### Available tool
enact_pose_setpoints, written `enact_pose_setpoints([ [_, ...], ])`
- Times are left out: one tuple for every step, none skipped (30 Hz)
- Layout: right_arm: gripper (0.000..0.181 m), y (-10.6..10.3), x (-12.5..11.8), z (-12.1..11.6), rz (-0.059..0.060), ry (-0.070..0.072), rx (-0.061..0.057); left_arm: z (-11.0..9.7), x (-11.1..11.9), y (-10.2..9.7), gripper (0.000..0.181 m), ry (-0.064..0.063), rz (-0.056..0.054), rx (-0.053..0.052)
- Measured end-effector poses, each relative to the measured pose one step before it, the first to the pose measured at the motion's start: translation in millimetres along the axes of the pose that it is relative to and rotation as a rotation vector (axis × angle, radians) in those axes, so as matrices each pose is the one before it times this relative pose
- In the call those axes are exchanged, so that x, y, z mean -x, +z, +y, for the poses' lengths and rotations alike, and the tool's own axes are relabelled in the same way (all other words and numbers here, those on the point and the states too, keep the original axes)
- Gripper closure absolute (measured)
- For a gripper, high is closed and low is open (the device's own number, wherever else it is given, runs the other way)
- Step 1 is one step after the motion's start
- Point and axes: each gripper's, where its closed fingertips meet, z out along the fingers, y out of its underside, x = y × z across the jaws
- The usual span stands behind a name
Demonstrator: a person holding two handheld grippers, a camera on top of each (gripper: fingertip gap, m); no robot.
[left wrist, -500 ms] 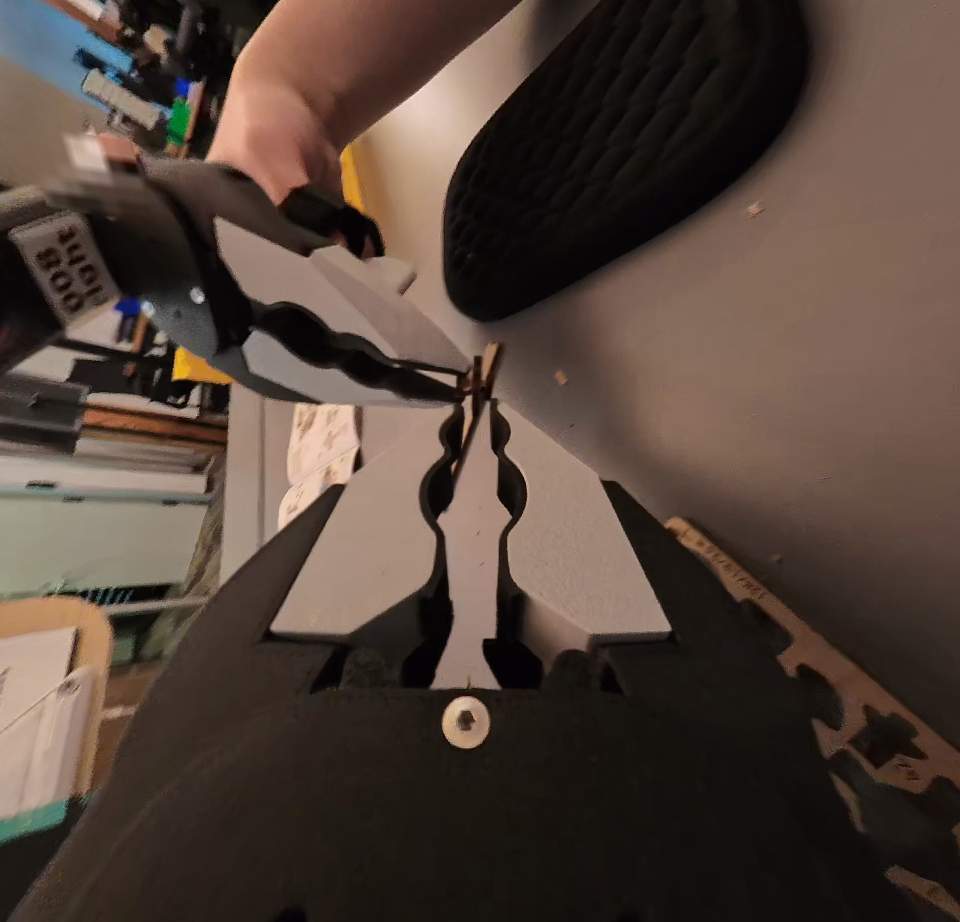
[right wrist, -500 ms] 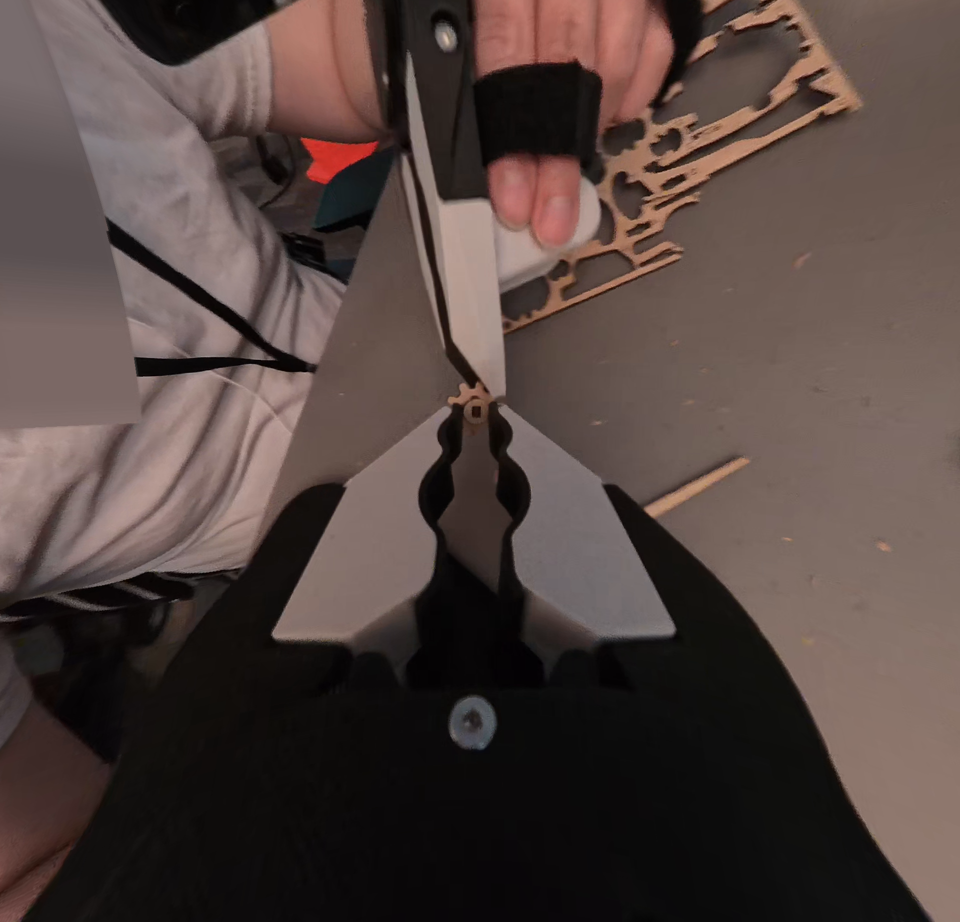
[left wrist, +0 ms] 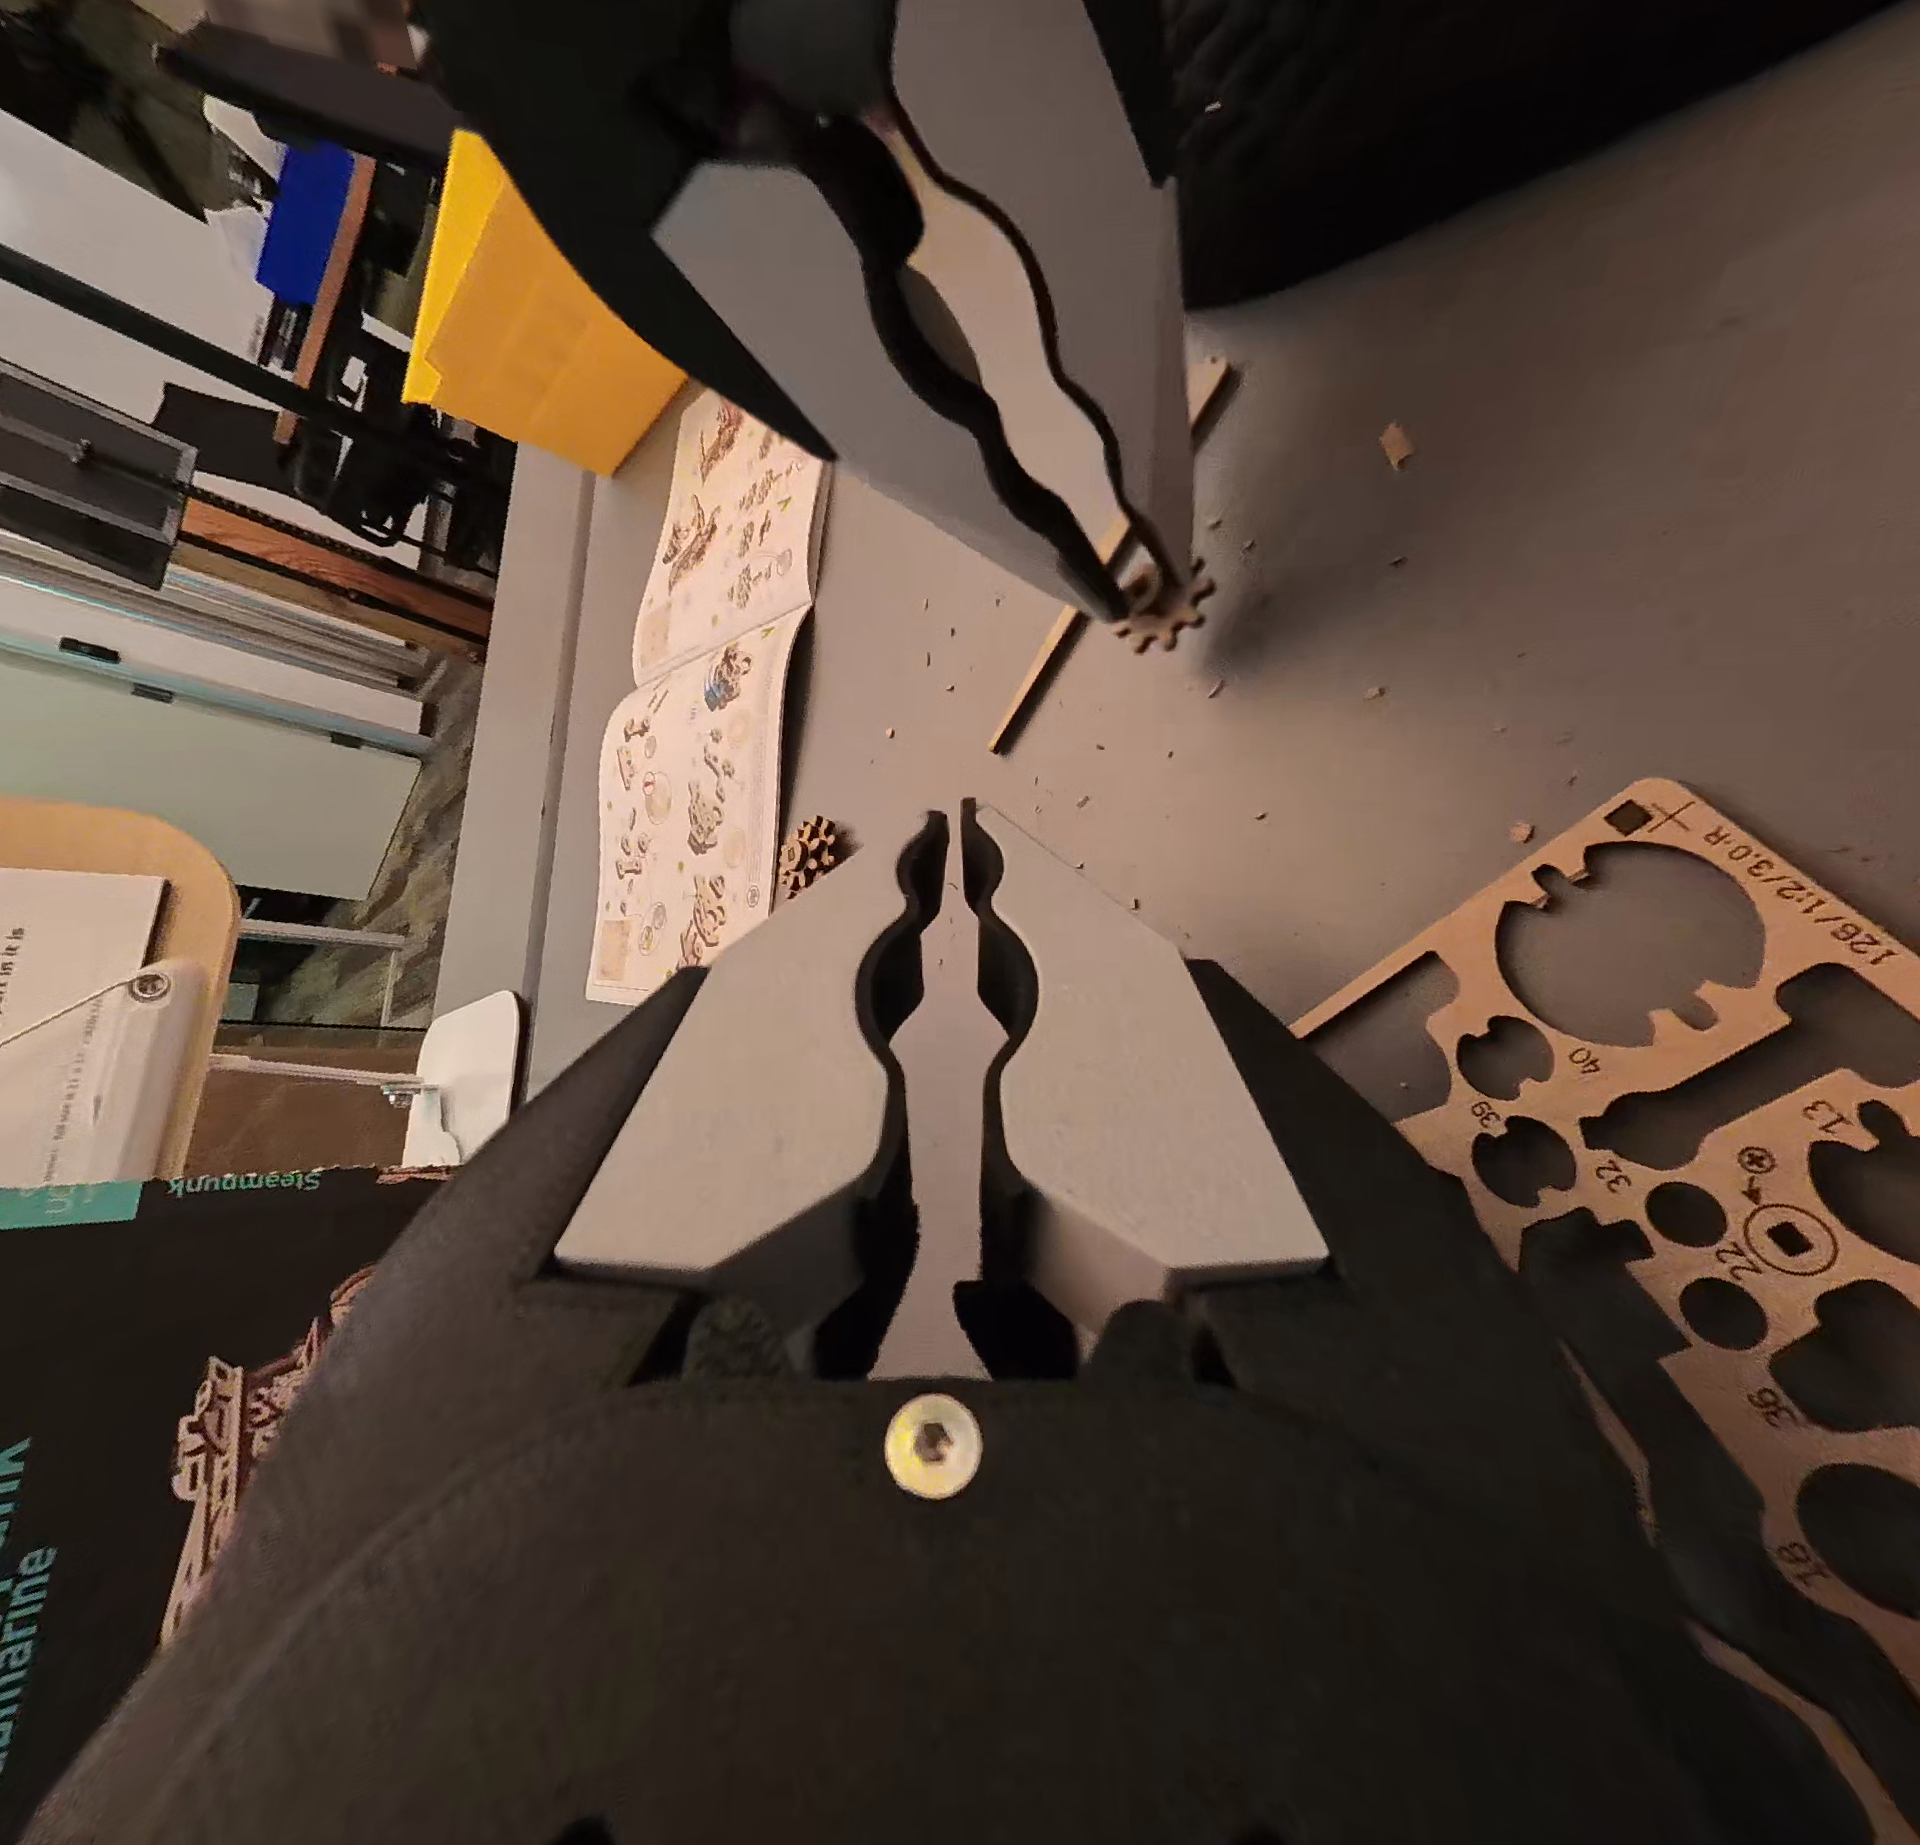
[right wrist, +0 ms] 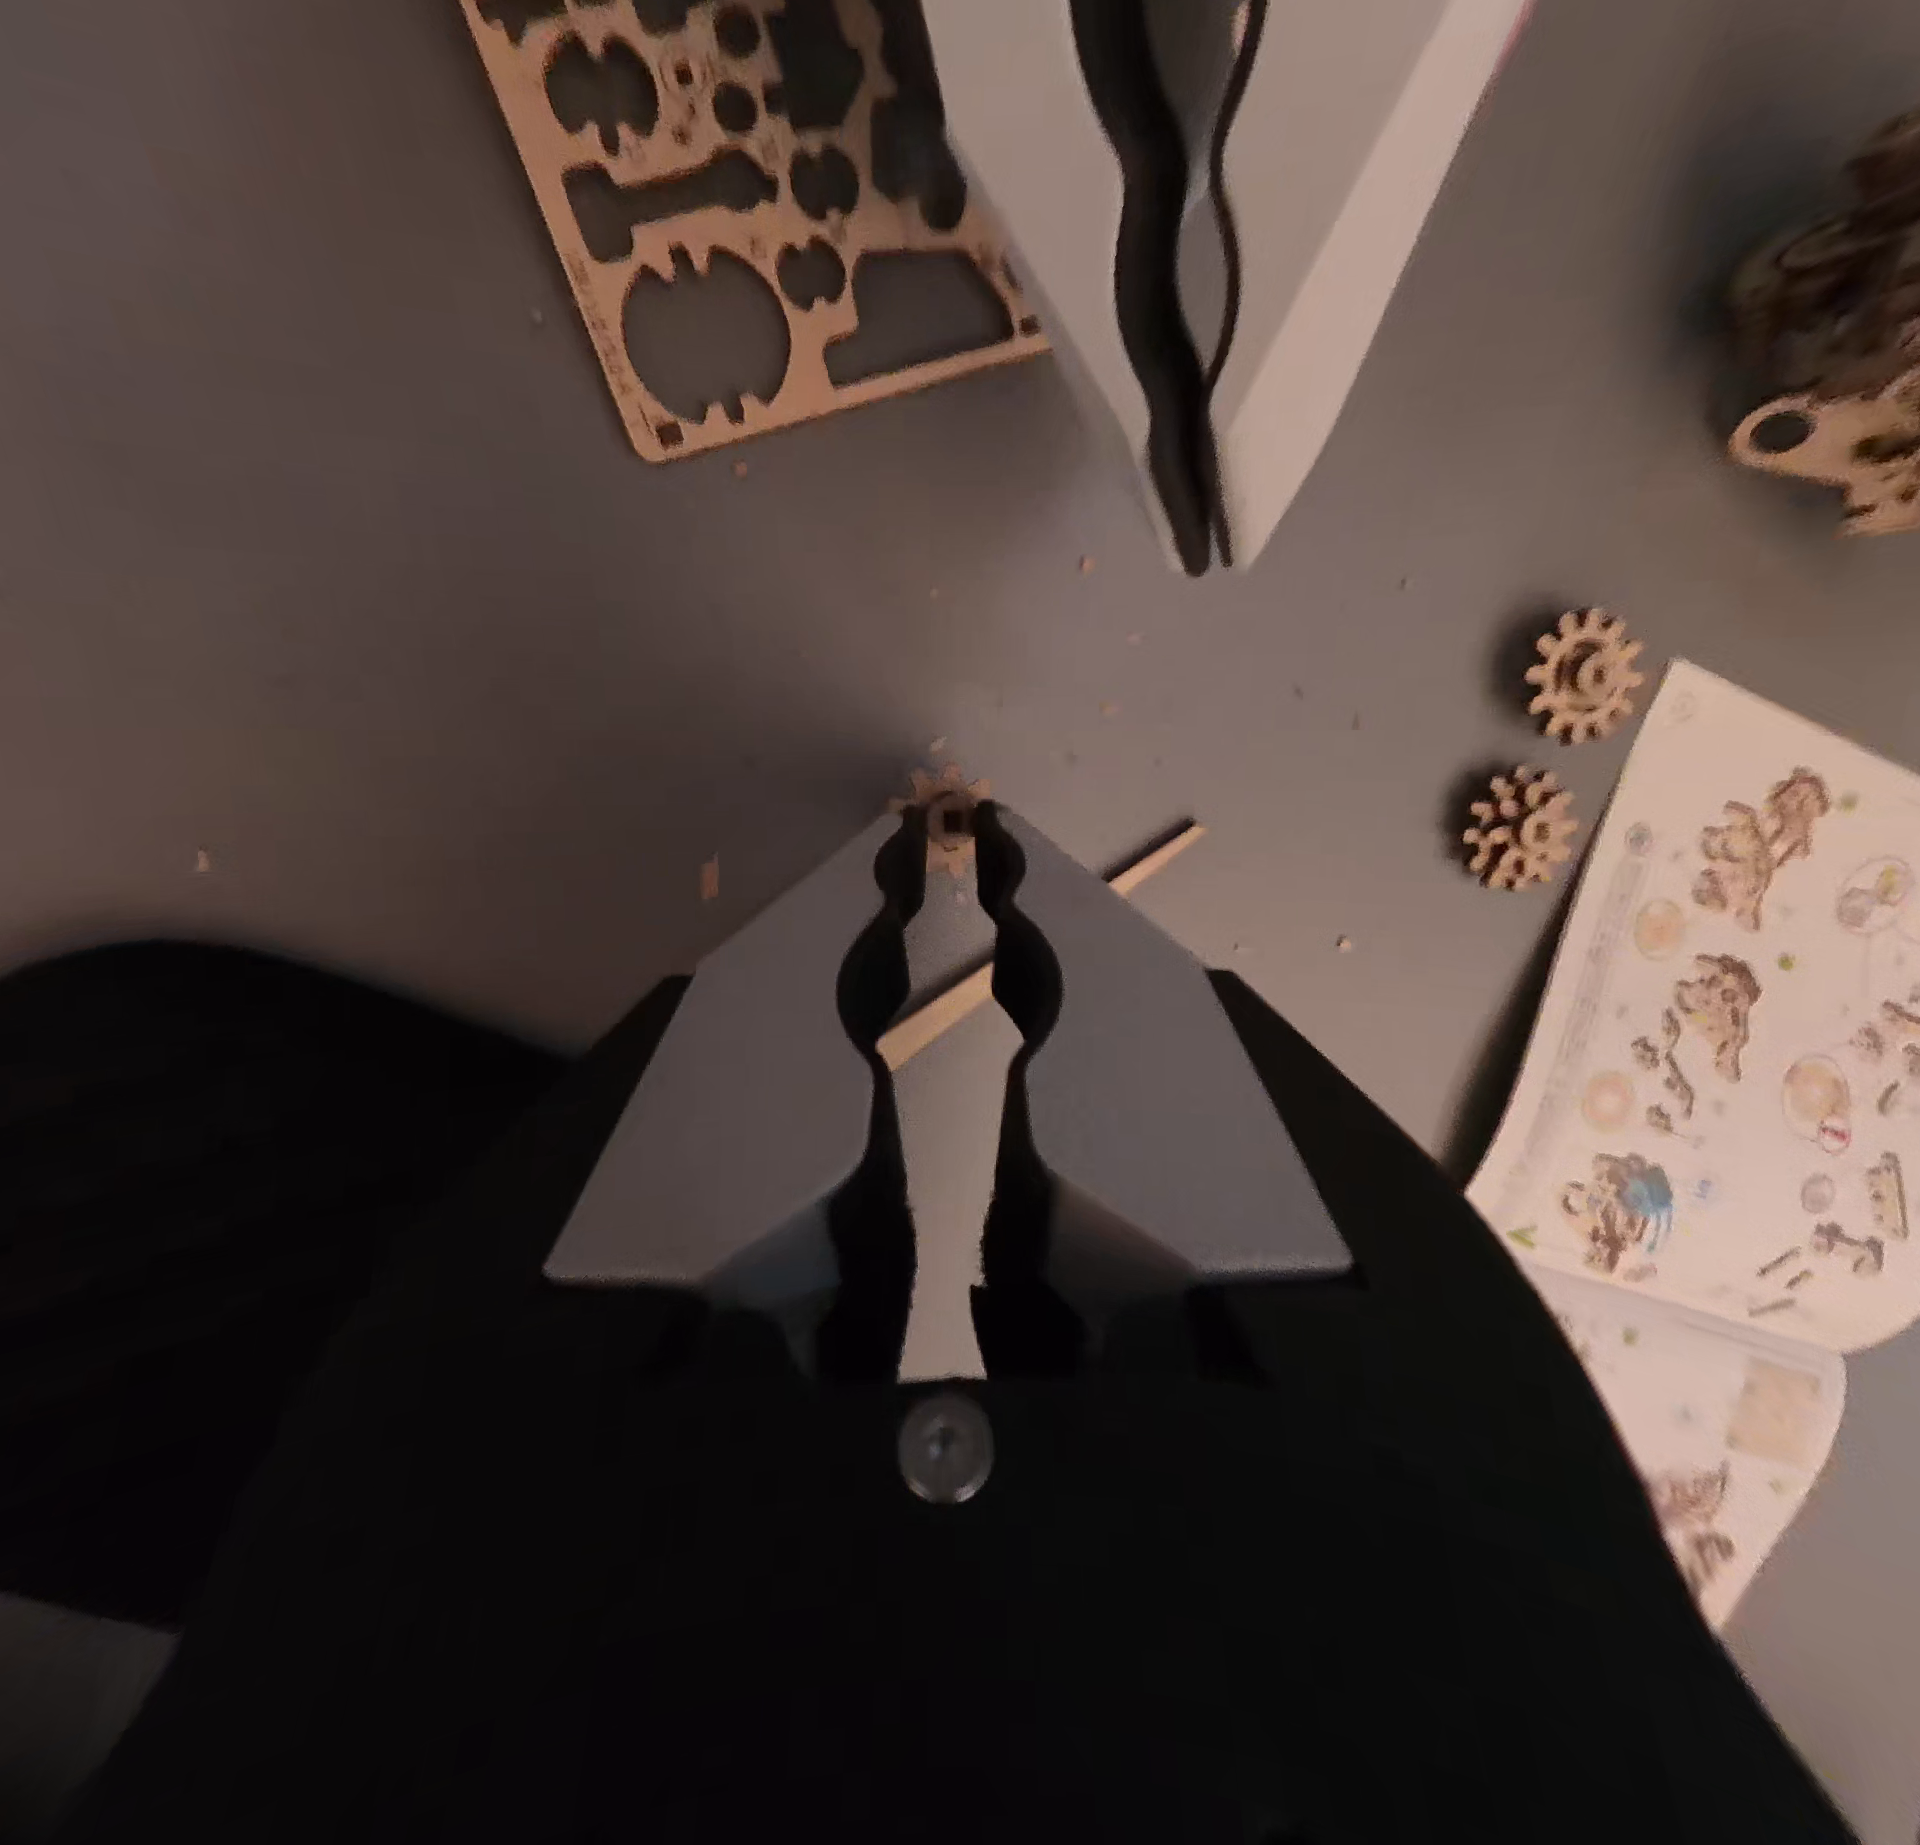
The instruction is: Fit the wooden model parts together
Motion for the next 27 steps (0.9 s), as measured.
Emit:
enact_pose_setpoints([
  [0.172,1.68,2.38,-2.75,-0.0134,-0.0016,-0.0218,-1.46,0.6,-0.19,0.181,-0.0009,-0.0034,-0.005],
  [0.172,6.67,-0.73,7.44,-0.0048,0.0087,0.0378,-1.37,0.7,-0.31,0.181,-0.0003,-0.0048,-0.0053],
  [0.172,0.33,-0.02,-1.88,-0.0074,0.0035,-0.018,-0.34,0.11,-0.08,0.181,0.0005,-0.0006,-0.0004],
  [0.172,-5.55,2.24,-6.81,-0.0152,-0.0003,-0.0398,0.46,-0.08,0.29,0.181,0.0005,0.0009,0.0019],
  [0.173,-5.04,-1.86,-5.53,0.0156,-0.0018,-0.0321,0.79,0.09,0.23,0.181,0.0002,-0.0005,0.0031],
  [0.173,1.09,0.51,-0.07,-0.0041,-0.0005,-0.0088,0.52,-0.65,0.25,0.181,-0.0012,0.0036,0.0011],
  [0.173,9.84,1.34,9.49,-0.0189,0.0103,0.0338,0.39,-0.14,0.28,0.181,-0.0021,0.0006,-0.0004],
  [0.173,3.17,-0.45,-4.34,-0.0124,0.0193,-0.0516,0.54,0.3,0.24,0.181,-0.0004,-0.0028,0.0012],
  [0.173,-3.04,-0.03,3.89,-0.0076,0.0056,0.0309,0.38,-0.44,0.26,0.181,-0.0001,0.0027,0.0018],
  [0.172,-5.15,-4.78,4.89,0.0503,-0.0323,0.0572,0.23,-0.31,0.23,0.181,0.0005,0.0021,0.0019],
  [0.172,-5.26,0.75,-9.23,0.0271,-0.0386,-0.0379,-0.58,-0.09,0.08,0.181,0.0008,0.0,-0.0017],
  [0.173,1.82,5.55,-7.04,-0.0229,0.0038,-0.0344,-0.87,-0.14,0.26,0.181,-0.0009,0.0005,-0.0033],
  [0.172,9.76,-0.06,11.11,-0.0055,0.0158,0.0605,-0.52,-0.44,0.27,0.181,-0.0018,0.0017,-0.0024],
  [0.172,-0.57,-0.55,-4.73,-0.0033,0.0062,-0.0431,0.29,-0.6,0.29,0.181,0.0007,0.0017,0.0019],
  [0.172,-4.79,0.69,-1.17,-0.0067,0.001,0.0088,0.61,-0.81,0.32,0.181,0.0033,0.0036,0.004],
  [0.172,-5.93,-3.48,-3.19,0.0346,-0.0147,0.0032,0.0,-0.03,0.2,0.181,0.0012,0.0004,0.0011],
  [0.172,-4.45,0.67,-9.56,0.0078,-0.014,-0.0524,-0.38,0.26,0.1,0.181,-0.0026,-0.0006,-0.0023],
  [0.172,4.27,0.69,2.09,-0.0092,0.016,-0.0019,-0.18,0.37,-0.13,0.181,-0.005,-0.0006,-0.0023],
  [0.172,12.55,-1.0,22.61,-0.0055,0.0127,0.1055,0.47,0.66,-0.1,0.181,-0.0053,-0.0023,0.0005],
  [0.173,-3.47,0.55,-13.32,-0.0088,0.0112,-0.1057,1.12,1.08,-0.26,0.181,-0.0049,-0.0035,0.0036],
  [0.172,-5.46,-3.24,3.9,0.0225,-0.0088,0.0524,0.92,0.84,-0.49,0.181,-0.002,-0.0019,0.0019],
  [0.172,-7.51,-7.92,-0.82,0.0712,-0.0479,0.0281,0.34,1.69,-0.5,0.181,-0.0018,-0.0069,-0.0007],
  [0.173,-6.52,-0.17,-12.59,0.0263,-0.0271,-0.0626,0.09,1.33,-0.46,0.181,-0.0071,-0.0035,-0.002],
  [0.173,2.97,5.43,-4.05,-0.0281,0.0185,-0.025,-0.07,0.63,-0.43,0.181,-0.0114,0.0005,-0.0034],
  [0.173,12.91,0.53,20.05,-0.0029,0.0042,0.1074,-0.24,1.12,-0.41,0.181,-0.0083,-0.004,-0.0043],
  [0.174,3.19,-0.56,-3.06,0.0138,-0.0177,-0.0373,0.13,0.97,-0.23,0.181,-0.0034,-0.004,-0.0015],
  [0.173,-6.45,2.92,-6.05,-0.0262,0.0051,-0.0163,0.53,0.23,-0.29,0.181,-0.0007,0.0006,0.0026],
])
